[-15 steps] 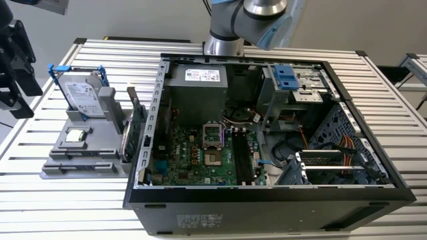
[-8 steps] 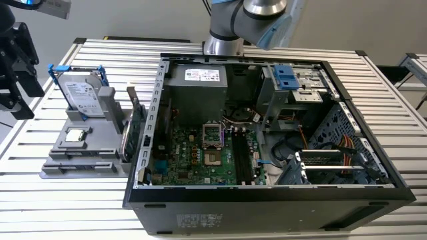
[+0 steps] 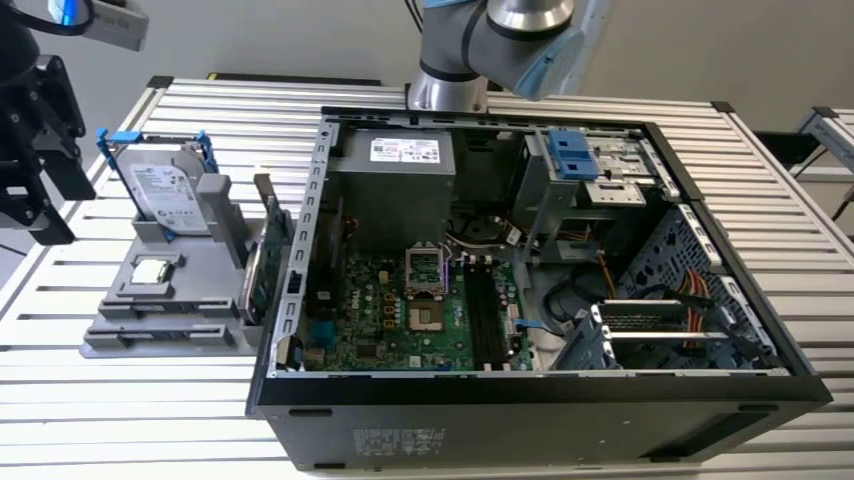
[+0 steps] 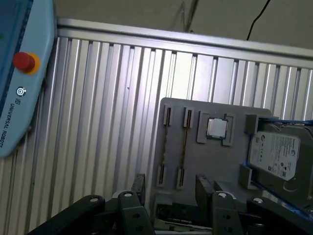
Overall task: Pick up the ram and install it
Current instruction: 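Pick up the ram and move it above insertion slot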
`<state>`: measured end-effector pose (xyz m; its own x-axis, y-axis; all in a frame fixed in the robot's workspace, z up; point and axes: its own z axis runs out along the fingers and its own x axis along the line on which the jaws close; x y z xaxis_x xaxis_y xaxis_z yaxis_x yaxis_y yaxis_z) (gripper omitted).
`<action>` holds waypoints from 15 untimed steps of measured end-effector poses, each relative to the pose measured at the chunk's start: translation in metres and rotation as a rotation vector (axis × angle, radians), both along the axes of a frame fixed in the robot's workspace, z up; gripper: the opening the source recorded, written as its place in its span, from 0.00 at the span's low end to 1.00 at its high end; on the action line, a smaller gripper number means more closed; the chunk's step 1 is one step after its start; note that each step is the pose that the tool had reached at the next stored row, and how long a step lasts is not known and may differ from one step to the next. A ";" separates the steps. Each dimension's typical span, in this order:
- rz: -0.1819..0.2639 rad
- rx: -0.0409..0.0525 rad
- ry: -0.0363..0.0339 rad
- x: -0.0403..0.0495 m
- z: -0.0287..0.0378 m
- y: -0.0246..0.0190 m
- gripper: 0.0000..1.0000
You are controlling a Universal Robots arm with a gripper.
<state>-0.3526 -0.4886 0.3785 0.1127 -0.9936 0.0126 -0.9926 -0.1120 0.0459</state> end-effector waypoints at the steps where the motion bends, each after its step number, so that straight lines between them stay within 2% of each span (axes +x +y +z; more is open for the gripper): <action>1: -0.002 0.0000 0.0000 0.0000 -0.0005 0.0002 1.00; 8: -0.005 -0.0001 0.0001 0.0000 -0.0010 0.0003 1.00; 15: -0.005 0.0000 -0.0005 0.0000 -0.0056 0.0002 1.00</action>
